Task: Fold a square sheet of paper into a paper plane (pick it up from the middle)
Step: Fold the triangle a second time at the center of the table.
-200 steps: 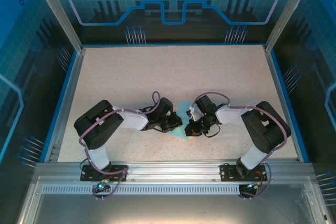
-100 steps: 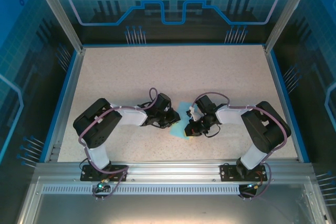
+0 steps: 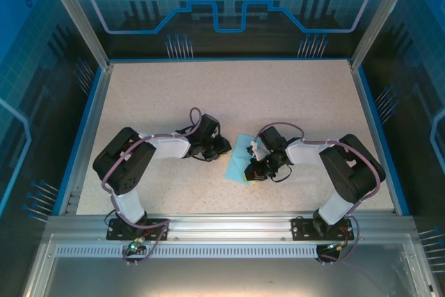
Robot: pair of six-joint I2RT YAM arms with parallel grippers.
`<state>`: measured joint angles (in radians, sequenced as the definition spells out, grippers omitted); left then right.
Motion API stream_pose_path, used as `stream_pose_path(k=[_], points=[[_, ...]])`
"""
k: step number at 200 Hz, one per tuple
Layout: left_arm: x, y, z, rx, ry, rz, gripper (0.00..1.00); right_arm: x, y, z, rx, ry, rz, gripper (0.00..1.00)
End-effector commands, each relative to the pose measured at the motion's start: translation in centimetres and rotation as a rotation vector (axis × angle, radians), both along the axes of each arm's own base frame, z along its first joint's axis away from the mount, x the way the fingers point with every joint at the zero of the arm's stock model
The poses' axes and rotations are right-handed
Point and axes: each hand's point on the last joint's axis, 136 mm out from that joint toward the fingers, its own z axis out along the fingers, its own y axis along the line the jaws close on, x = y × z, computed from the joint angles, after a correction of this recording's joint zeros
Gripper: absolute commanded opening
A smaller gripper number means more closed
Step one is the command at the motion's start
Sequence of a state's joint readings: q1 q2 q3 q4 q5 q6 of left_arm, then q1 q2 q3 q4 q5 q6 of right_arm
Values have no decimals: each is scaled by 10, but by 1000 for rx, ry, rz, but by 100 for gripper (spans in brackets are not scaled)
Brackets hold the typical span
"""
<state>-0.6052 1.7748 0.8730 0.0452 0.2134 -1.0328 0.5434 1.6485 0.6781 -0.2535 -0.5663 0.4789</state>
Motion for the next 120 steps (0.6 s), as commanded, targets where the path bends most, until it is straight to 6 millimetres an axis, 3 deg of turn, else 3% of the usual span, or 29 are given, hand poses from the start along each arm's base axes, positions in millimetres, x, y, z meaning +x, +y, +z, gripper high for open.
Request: stream_pose_path(k=[1, 31, 67, 120], points=[[-4, -9, 29, -44, -48, -47, 22, -22, -35, -32, -199, 69, -14, 1], [-22, -31, 33, -89, -29, -128, 16, -22, -35, -32, -201, 66, -14, 1], [-32, -53, 19, -129, 8, -168, 14, -22, -35, -32, -201, 65, -14, 1], [-30, -49, -12, -77, 28, -153, 13, -22, -36, -32, -202, 64, -16, 1]])
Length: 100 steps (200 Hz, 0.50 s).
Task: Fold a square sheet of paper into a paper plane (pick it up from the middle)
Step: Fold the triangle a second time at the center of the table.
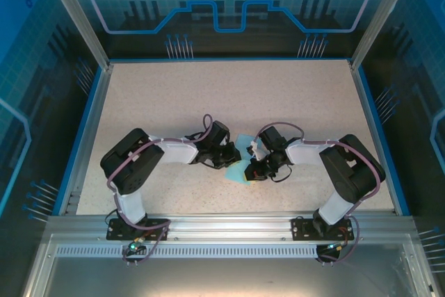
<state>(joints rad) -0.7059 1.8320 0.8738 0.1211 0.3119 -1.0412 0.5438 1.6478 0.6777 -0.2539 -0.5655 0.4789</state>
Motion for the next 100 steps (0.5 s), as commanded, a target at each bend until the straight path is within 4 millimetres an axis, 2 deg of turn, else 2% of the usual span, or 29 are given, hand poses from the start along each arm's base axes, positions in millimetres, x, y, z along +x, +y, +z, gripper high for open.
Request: stream_pose_path(k=[1, 31, 100], points=[[6, -2, -6, 1, -11, 1, 13, -22, -36, -32, -201, 64, -16, 1], [12, 11, -18, 24, -12, 31, 14, -22, -36, -32, -202, 67, -18, 1], [30, 37, -7, 87, -69, 52, 15, -21, -37, -33, -209, 65, -20, 1]])
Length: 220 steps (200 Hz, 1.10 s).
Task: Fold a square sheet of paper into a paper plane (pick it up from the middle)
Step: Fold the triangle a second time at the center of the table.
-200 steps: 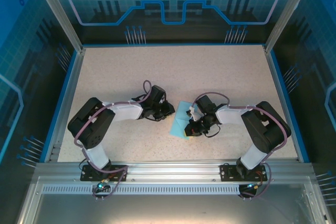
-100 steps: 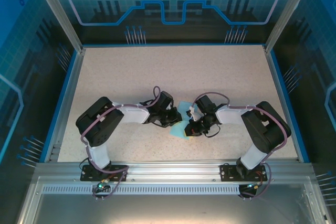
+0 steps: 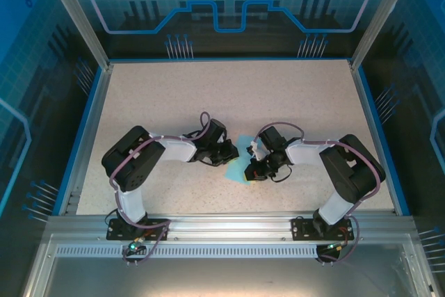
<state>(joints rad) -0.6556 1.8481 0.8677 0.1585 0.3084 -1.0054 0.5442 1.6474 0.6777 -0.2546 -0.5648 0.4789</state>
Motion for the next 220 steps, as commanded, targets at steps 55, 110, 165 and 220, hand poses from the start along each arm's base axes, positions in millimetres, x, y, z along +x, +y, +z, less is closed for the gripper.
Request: stream_pose_path(k=[55, 110, 165, 220], points=[[19, 20, 26, 43, -95, -2, 18, -21, -36, -32, -201, 61, -17, 1], [-1, -3, 55, -70, -112, -80, 18, -20, -36, -31, -199, 55, -19, 1], [-19, -21, 24, -95, -22, -96, 14, -19, -35, -29, -196, 44, -18, 2], [-25, -18, -1, -58, 7, -94, 13, -15, -32, -26, -184, 36, -19, 2]])
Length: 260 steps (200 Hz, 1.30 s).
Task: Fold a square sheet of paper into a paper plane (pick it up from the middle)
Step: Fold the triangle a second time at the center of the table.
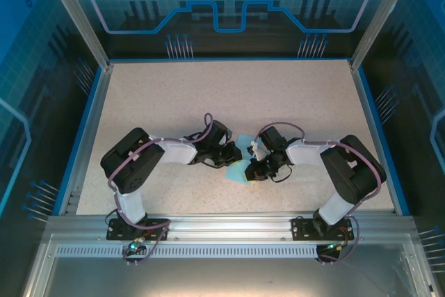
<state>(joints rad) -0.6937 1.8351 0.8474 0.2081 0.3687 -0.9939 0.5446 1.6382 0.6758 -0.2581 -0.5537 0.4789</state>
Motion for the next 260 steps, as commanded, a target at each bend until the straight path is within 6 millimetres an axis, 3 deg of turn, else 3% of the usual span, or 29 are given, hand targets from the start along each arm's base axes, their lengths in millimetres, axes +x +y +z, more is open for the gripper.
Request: stream_pose_path(k=[1, 23, 60, 91, 149, 188, 260], points=[[-8, 0, -10, 6, 18, -11, 13, -16, -31, -26, -176, 44, -18, 2], [-9, 6, -21, 44, 25, -11, 13, -13, -25, -16, -141, 31, -15, 3], [-11, 9, -27, 57, 31, -14, 12, 0, -2, 19, -53, -37, 1, 5], [-12, 9, -27, 62, 32, -18, 12, 7, 15, 27, -39, -56, 32, 4], [-13, 11, -28, 70, 33, -22, 12, 21, 19, 7, -99, -40, 33, 3], [-14, 14, -31, 94, 36, -17, 11, 7, 2, -12, -135, 19, 22, 3], [-17, 22, -40, 131, 52, -2, 10, -17, -10, -1, -80, 41, 19, 6]])
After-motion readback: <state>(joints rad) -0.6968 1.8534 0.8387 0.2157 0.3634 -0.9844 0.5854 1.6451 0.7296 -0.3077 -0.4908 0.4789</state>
